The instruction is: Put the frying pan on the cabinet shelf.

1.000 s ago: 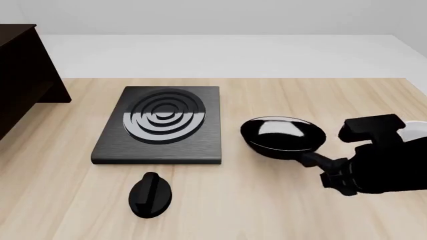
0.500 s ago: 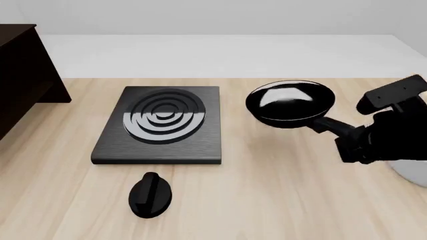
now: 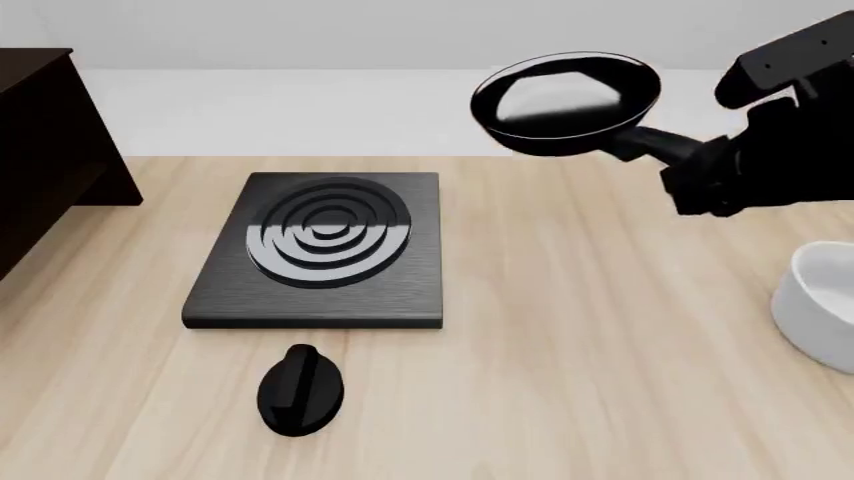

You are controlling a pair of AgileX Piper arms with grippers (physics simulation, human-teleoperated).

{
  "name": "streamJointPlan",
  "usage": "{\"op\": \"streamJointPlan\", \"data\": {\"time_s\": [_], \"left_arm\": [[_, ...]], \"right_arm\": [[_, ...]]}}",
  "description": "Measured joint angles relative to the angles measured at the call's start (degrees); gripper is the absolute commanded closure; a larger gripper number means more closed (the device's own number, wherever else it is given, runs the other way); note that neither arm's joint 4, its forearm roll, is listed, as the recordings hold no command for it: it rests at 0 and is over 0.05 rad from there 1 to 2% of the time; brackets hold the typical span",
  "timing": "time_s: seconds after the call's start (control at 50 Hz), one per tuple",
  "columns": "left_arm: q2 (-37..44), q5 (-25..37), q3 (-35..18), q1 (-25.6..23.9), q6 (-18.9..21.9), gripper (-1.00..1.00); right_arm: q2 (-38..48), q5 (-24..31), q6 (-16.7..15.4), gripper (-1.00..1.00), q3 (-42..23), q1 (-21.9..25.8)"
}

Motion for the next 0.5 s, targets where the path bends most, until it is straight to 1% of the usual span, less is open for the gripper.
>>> {"op": "streamJointPlan", "data": {"time_s": [0.16,0.2,0.26,0.36,0.44,0.5], "left_arm": [[1.5,0.2,-1.5,-0.9,-3.4,-1.0],[2.4,0.2,-2.2,-1.2,-5.0,-1.0],[4.4,0.0,-2.7,-2.2,-9.2,-1.0],[8.0,-1.2,-3.0,-5.1,-16.5,-1.0],[10.4,-2.5,-3.0,-7.2,-22.9,-1.0],[12.2,-3.0,-3.6,-8.6,-26.4,-1.0]], "right_arm": [[3.3,1.9,0.2,1.0,-7.3,2.4],[4.1,2.4,0.2,1.0,-9.2,2.9],[5.3,3.1,0.1,1.0,-11.9,3.9],[7.1,4.3,0.0,1.0,-16.2,5.5],[8.5,5.1,0.4,1.0,-19.6,7.2],[9.7,5.4,0.4,1.0,-21.7,8.9]]}}
